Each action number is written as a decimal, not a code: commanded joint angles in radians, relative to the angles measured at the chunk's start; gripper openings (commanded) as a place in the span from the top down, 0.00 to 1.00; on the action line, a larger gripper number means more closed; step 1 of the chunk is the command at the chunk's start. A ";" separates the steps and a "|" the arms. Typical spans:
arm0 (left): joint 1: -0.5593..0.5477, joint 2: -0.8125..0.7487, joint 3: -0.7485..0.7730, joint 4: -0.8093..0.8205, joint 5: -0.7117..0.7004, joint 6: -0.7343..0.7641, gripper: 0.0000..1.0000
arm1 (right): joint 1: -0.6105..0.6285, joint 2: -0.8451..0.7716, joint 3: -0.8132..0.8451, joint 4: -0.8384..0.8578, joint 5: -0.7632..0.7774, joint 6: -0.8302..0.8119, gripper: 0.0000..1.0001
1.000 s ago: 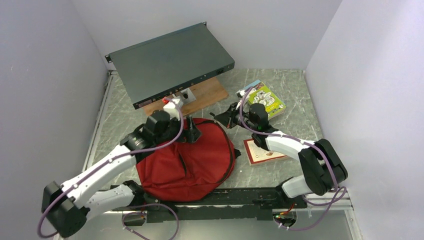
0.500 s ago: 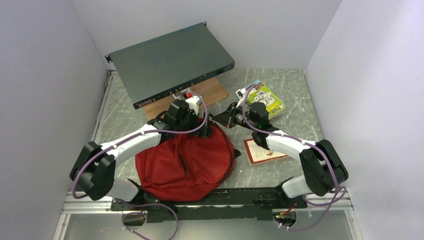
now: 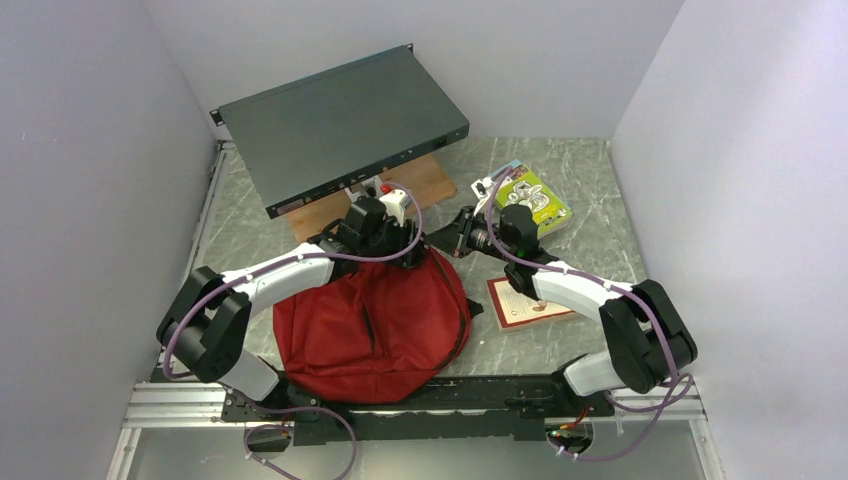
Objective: Pack the student bag
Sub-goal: Unzip the student bag at the center of the board.
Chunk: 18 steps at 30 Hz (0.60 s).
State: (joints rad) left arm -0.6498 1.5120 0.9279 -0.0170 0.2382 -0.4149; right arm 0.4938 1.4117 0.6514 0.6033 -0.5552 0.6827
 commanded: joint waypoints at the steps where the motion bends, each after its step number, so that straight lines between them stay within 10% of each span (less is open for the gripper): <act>1: 0.010 -0.005 0.008 0.091 -0.043 -0.016 0.62 | -0.003 -0.025 0.016 0.107 -0.042 0.040 1.00; 7: 0.012 -0.047 -0.006 0.054 -0.167 -0.020 0.99 | -0.003 -0.038 0.027 -0.015 -0.005 -0.014 1.00; 18: 0.042 -0.102 -0.011 -0.064 -0.267 -0.077 1.00 | 0.030 -0.258 -0.084 -0.190 0.108 -0.259 1.00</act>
State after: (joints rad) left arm -0.6502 1.4403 0.9066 -0.0311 0.0853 -0.4545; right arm 0.4992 1.2804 0.6235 0.3923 -0.4614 0.5205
